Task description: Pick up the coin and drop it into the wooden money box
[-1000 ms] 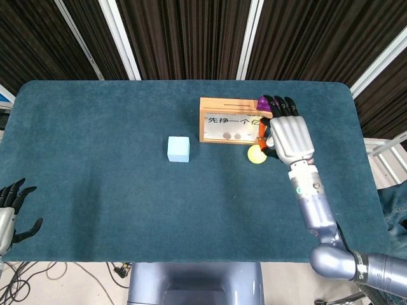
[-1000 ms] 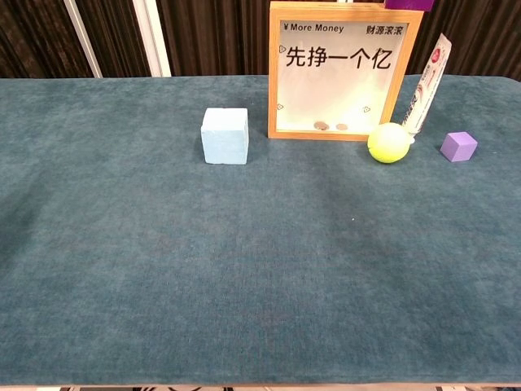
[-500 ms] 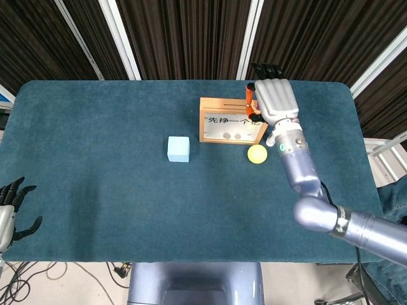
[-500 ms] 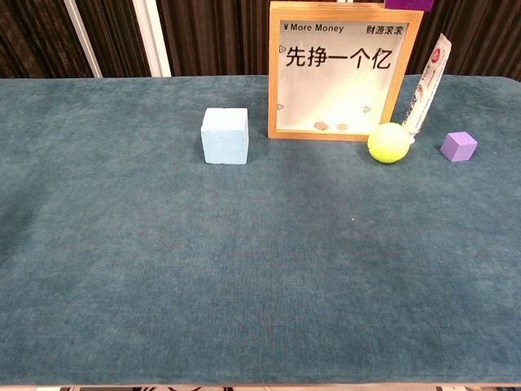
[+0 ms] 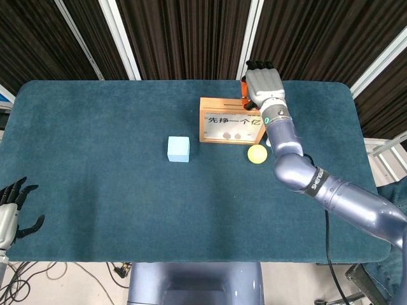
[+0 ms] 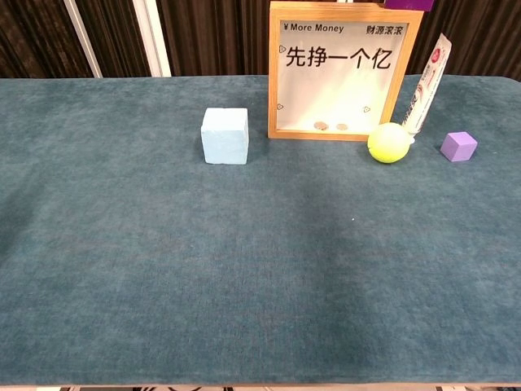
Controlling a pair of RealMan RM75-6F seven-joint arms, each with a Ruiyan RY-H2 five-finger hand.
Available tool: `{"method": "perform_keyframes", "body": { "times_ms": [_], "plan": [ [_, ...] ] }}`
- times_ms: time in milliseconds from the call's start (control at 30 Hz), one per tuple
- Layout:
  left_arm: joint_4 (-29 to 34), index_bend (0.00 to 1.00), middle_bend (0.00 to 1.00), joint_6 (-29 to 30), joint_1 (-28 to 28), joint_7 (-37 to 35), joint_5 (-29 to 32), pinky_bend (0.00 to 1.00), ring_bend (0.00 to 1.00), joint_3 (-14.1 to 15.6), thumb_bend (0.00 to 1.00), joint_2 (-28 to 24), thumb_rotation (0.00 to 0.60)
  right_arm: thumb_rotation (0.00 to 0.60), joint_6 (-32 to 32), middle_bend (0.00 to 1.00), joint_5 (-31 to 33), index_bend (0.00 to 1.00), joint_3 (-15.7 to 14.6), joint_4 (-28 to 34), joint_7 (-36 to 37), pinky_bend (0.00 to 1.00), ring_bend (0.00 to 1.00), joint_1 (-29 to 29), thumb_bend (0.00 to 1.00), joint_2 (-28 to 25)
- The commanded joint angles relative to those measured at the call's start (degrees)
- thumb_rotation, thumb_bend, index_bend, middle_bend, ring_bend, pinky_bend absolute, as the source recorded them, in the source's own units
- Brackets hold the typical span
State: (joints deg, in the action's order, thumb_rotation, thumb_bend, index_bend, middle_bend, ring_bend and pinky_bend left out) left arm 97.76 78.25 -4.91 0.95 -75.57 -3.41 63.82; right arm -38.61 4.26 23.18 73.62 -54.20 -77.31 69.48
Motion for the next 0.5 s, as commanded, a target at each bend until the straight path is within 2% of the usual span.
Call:
{"method": "perform_keyframes", "body": {
  "times_ms": [33, 167, 500],
  "plan": [
    [0.29, 0.19, 0.00, -0.21, -0.05, 0.09, 0.63, 0.02, 0.00, -0.17, 0.32, -0.03, 0.600, 0.600, 4.32, 0.09, 10.14, 0.75, -4.76, -4.73, -4.31, 0.00, 0.04, -5.00, 0.52, 0.08],
    [0.90, 0.19, 0.00, -0.69, -0.09, -0.29, 1.76, 0.02, 0.00, -0.45, 0.32, -0.24, 0.600, 0.600, 5.01, 0.09, 16.09, 0.75, -7.87, -8.40, -7.37, 0.00, 0.03, -8.38, 0.52, 1.55],
    [1.27, 0.19, 0.00, -1.54, -0.33, -0.45, 2.23, 0.02, 0.00, -0.31, 0.32, -0.78, 0.600, 0.600, 7.35, 0.08, 28.73, 0.76, -11.85, -15.42, -14.21, 0.00, 0.01, -13.27, 0.53, 5.34]
  ]
}}
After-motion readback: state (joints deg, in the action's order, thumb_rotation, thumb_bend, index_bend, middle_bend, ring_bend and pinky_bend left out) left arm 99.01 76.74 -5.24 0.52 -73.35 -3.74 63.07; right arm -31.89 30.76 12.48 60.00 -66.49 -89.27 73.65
